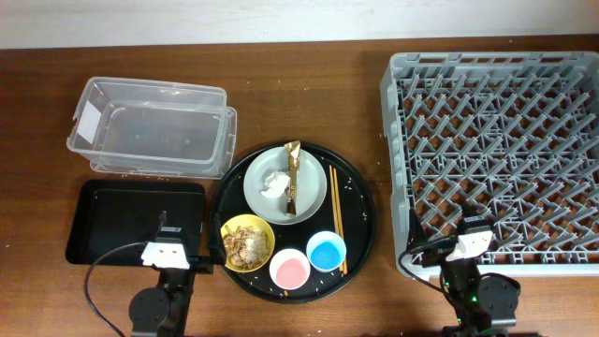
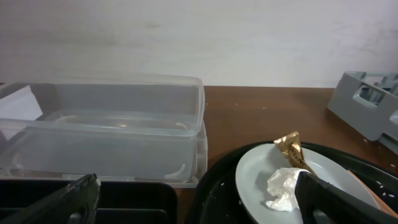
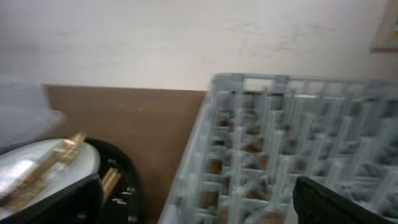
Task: Sort waste into correct bins and load items into the dishwasher rack
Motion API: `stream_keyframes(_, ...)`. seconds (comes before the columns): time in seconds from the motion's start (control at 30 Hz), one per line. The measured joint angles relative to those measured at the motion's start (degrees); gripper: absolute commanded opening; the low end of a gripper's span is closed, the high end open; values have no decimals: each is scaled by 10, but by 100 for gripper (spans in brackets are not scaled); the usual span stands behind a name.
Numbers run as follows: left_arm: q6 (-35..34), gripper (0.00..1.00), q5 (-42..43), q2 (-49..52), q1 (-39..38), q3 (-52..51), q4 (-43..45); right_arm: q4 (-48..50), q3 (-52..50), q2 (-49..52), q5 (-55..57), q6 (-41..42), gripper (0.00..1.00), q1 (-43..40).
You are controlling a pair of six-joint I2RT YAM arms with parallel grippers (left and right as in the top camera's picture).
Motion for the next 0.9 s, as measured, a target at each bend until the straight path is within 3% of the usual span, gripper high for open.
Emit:
stream_keyframes(0.23,-21,99,157,0,0,0,20,5,1,0,-167,137,98,0)
stream_keyframes(0.4,-48,99,263,3,0,22,23,-120,63,3,-225,161,98,0)
stream_keyframes(0.6,-63,99,301,87,0,200,-113,-298,270,103,-227,161,98,1)
stream_keyframes(0.77,-68,99,321,267,0,454,-312,-533,523,307,-229,118,98,1)
stream_keyframes(0.9,-70,99,358,321,0,538,-339,-610,624,417,-229,97,98,1)
